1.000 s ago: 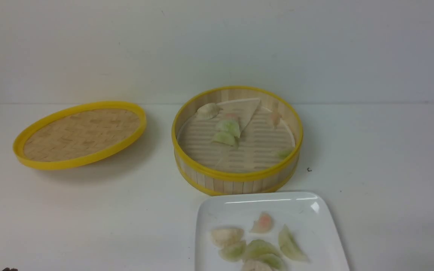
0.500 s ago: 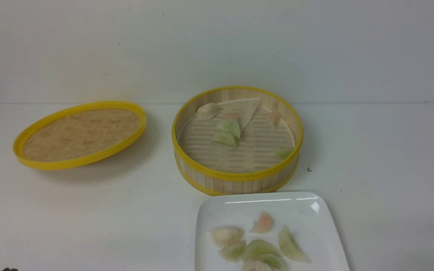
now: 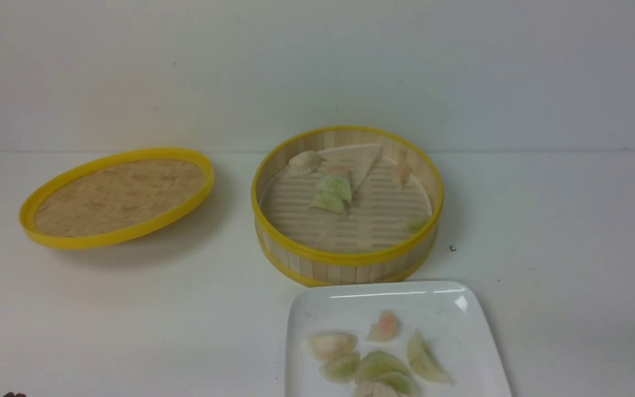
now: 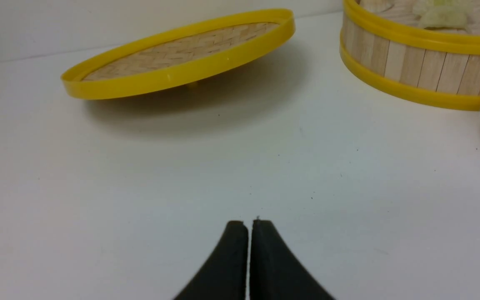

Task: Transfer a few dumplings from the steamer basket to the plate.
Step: Use the left arm to grab a dumpling from the steamer

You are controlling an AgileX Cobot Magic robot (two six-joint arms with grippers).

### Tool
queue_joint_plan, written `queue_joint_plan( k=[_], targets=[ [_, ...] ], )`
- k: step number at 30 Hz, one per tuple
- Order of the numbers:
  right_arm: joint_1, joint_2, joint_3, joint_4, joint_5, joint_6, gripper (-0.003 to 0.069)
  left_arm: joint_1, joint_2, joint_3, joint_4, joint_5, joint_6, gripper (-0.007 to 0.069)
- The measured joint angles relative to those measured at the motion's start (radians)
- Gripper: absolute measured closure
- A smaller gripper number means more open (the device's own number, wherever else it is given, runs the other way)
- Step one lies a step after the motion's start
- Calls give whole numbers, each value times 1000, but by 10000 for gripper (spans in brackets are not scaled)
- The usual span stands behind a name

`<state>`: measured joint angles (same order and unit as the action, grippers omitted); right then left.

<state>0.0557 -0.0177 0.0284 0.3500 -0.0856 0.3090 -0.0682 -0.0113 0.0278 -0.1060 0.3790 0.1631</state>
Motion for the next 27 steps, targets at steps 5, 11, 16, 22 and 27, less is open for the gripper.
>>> queue_joint_plan(
  k=[5,11,16,22,27],
  targets=[
    [0,0,0,14,-85,2,673,0,0,0,0,0,0,631],
    [1,0,-94,6,70,-7,673,0,0,0,0,0,0,631],
    [1,68,-251,-34,285,-61,673,0,0,0,0,0,0,631],
    [1,236,-422,-45,539,-217,673,0,0,0,27,-11,10,631],
    [1,435,-599,-52,834,-309,673,0,0,2,-168,-212,-108,631]
  ],
)
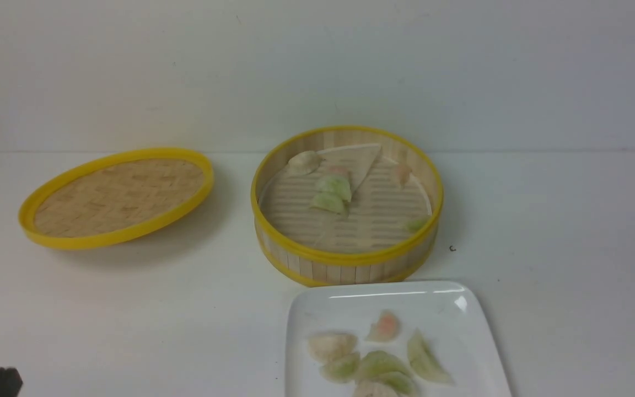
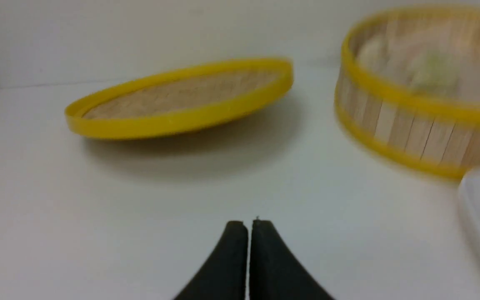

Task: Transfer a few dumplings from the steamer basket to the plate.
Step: Use the left arm to grab a dumpling from the steamer

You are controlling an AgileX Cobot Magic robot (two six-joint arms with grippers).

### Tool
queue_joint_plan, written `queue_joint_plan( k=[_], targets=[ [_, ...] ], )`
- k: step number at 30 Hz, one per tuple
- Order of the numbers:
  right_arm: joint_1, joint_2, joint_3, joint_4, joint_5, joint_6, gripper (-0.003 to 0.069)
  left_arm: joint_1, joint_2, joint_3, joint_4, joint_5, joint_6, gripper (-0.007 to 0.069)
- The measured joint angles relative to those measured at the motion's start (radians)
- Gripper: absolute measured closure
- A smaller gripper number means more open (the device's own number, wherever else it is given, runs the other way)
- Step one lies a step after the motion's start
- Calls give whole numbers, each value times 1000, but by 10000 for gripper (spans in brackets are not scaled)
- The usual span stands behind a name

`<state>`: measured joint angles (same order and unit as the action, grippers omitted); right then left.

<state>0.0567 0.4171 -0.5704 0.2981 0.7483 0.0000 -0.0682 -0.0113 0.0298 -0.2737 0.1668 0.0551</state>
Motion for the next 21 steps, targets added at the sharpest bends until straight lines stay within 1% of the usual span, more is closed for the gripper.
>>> queue_joint_plan(
  k=[3,4,6,7,8,9,12,14,15,16,17,18,19,20,21],
  targets=[
    [0,132,-84,-5,144,-73,673,0,0,0,-190,-178,-80,631],
    [0,132,-89,-5,144,-73,673,0,0,0,-203,-191,-85,631],
    [0,227,-141,-6,209,-126,673,0,0,0,-368,-383,-109,631],
    [0,231,-141,-6,211,-128,673,0,0,0,-376,-383,-109,631],
    [0,249,-150,-6,221,-134,673,0,0,0,-408,-456,-112,631],
    [0,272,-161,-5,233,-141,673,0,0,0,-447,-562,-116,631],
    [0,300,-167,3,251,-144,673,0,0,-6,-475,-707,-131,631],
    [0,310,-168,10,266,-145,673,0,0,-42,-455,-692,-137,631],
    [0,310,-168,13,269,-145,673,0,0,-69,-421,-646,-137,631],
    [0,310,-168,17,271,-145,673,0,2,-121,-376,-576,-137,631],
    [0,310,-168,23,271,-145,673,0,18,-182,-302,-462,-134,631],
    [0,310,-168,24,272,-145,673,0,23,-193,-302,-445,-134,631],
    [0,310,-169,32,273,-145,673,0,74,-274,-219,-322,-129,631],
    [0,310,-170,34,273,-145,673,0,93,-298,-201,-285,-129,631],
    [0,310,-170,43,274,-145,673,0,200,-412,-138,-131,-128,631]
  ],
)
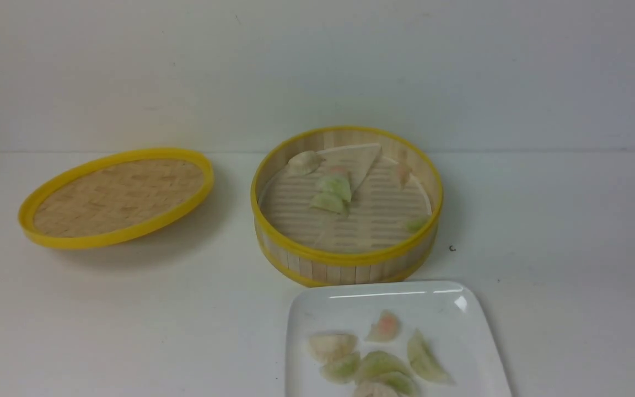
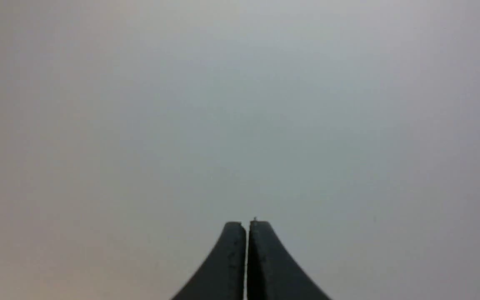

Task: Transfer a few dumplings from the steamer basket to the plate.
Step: Use the left arm to grab a dumpling from the steamer

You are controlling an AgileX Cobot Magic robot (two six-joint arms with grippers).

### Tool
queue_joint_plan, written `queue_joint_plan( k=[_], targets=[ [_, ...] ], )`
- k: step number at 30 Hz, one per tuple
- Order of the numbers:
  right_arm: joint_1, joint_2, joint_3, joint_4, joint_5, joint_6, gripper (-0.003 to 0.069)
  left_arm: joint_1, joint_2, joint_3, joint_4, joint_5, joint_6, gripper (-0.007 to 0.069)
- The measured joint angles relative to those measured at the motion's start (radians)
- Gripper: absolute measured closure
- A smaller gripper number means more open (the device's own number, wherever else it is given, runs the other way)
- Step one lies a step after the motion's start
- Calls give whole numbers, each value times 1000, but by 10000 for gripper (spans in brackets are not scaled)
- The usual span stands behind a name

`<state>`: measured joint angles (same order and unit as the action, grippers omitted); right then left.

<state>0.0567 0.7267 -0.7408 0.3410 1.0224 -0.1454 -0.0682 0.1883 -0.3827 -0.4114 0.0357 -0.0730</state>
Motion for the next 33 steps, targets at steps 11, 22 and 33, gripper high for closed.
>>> queue_joint_plan(
  k=[11,22,33],
  targets=[
    [0,0,-1,17,82,0,673,0,804,-581,9,853,304,631],
    [0,0,-1,47,92,-1,673,-238,1403,-977,-33,928,667,631],
    [0,0,-1,63,124,0,673,-325,1828,-1383,125,931,691,607]
  ],
)
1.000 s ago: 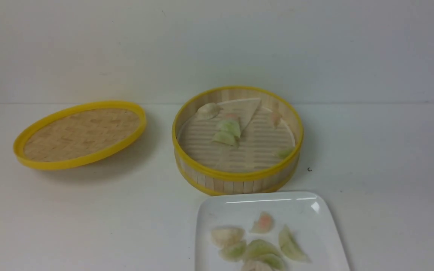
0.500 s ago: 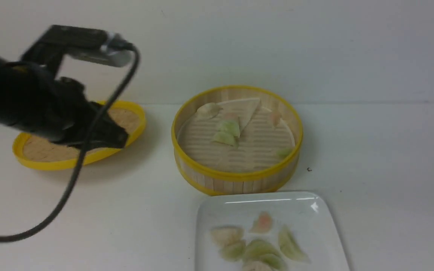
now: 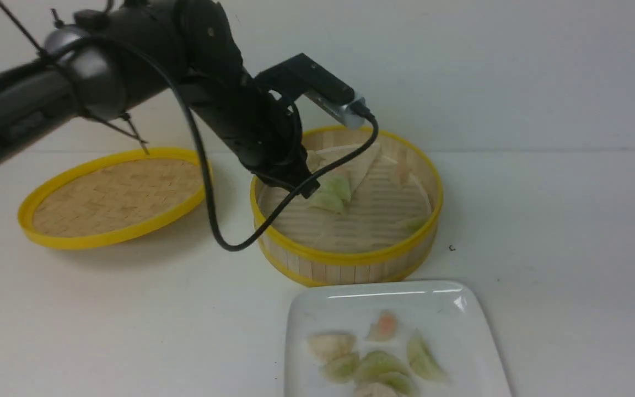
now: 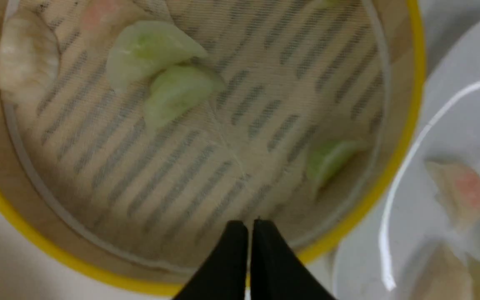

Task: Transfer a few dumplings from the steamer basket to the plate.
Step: Use the left arm to grab a dumpling from the steamer

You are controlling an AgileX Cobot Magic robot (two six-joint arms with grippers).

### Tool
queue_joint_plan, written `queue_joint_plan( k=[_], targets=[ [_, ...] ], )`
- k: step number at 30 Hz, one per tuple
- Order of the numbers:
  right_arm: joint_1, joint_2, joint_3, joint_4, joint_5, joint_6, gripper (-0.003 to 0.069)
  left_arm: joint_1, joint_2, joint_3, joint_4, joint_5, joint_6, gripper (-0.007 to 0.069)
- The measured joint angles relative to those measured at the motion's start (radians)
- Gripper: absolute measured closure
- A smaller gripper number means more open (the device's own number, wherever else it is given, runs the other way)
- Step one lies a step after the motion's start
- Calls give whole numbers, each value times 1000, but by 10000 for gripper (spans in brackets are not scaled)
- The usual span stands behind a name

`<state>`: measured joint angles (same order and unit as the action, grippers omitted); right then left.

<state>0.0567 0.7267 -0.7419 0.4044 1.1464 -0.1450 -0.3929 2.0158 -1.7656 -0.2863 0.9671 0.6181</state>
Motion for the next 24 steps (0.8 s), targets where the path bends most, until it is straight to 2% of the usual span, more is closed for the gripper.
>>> queue_joint_plan(
  k=[3,5,6,10,13,17,20,23,24],
  targets=[
    [0,0,0,5,0,2,673,0,92,-71,4,-9,0,552],
    [0,0,0,13,0,2,673,0,180,-145,9,-39,0,444],
    [0,0,0,13,0,2,673,0,186,-145,11,-41,0,435],
    [0,0,0,24,1,3,673,0,274,-190,22,-98,0,232],
    [0,0,0,25,2,3,673,0,299,-192,22,-149,1,132],
    [0,0,0,25,3,3,673,0,318,-194,18,-167,1,113],
    [0,0,0,25,3,3,673,-2,326,-200,14,-167,1,143],
    [0,0,0,25,3,3,673,-9,329,-201,12,-156,1,267],
    [0,0,0,25,3,3,673,-9,329,-201,13,-156,1,278]
  ],
)
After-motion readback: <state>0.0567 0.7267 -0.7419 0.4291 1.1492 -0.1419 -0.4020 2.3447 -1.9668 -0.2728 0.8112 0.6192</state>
